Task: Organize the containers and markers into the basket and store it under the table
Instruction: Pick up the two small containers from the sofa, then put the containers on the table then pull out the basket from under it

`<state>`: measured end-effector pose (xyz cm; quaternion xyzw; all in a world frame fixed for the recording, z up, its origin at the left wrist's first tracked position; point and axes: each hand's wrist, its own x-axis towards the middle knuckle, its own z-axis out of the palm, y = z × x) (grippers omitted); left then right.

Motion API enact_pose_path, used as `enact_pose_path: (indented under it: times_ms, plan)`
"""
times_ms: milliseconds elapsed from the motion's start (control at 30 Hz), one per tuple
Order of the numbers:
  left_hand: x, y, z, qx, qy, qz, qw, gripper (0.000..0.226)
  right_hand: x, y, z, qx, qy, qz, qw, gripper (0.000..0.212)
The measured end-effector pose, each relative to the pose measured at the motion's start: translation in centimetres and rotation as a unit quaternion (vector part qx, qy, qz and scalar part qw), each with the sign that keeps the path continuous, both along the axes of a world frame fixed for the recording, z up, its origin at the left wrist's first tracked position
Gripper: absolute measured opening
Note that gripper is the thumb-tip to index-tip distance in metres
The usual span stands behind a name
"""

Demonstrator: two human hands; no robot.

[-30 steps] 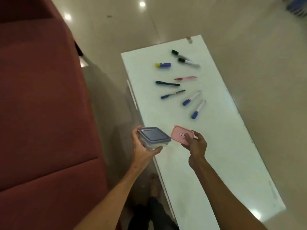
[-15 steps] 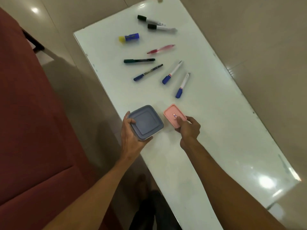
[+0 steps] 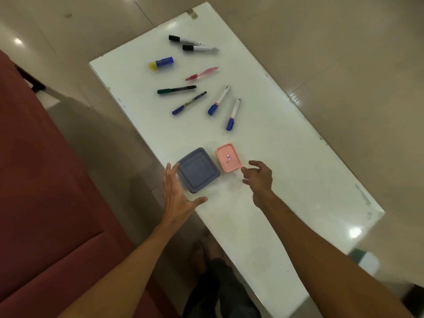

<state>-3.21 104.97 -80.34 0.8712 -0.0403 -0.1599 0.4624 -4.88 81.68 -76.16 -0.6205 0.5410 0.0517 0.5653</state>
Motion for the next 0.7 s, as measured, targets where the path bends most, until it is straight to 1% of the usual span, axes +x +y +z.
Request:
enact_pose_path:
  times_ms: [100, 200, 333, 467, 567, 700]
  plan:
    - [-1.7, -0.6, 4.6, 0.008, 0.011, -0.017, 1.000, 0.122, -2.8, 0.2, 4.8, -0.009, -0.011, 0.007, 1.000, 0.032]
    - [-3.6, -2.2, 9.6, 0.023, 0.019, -0.060, 0.998, 0.116, -5.6, 0.0, 9.9, -0.022, -0.031, 0.022, 0.999, 0.030]
    - [-6.4, -6.1, 15.5, 0.051, 0.040, -0.101, 0.993, 0.099, -9.9, -2.1, 16.1, -0.043, -0.052, 0.059, 0.996, 0.032]
    - [-9.7, -11.2, 19.8, 0.031, 0.050, -0.137, 0.989, 0.083, -14.9, -6.5, 20.0, -0.078, -0.068, 0.090, 0.991, 0.037]
    - [-12.9, -15.8, 22.0, 0.009, 0.047, -0.164, 0.985, 0.075, -19.4, -11.4, 21.8, -0.098, -0.075, 0.092, 0.988, 0.041]
    - [-17.7, -22.8, 24.1, 0.003, 0.037, -0.194, 0.980, 0.067, -25.3, -18.3, 23.1, -0.110, -0.085, 0.087, 0.987, 0.043]
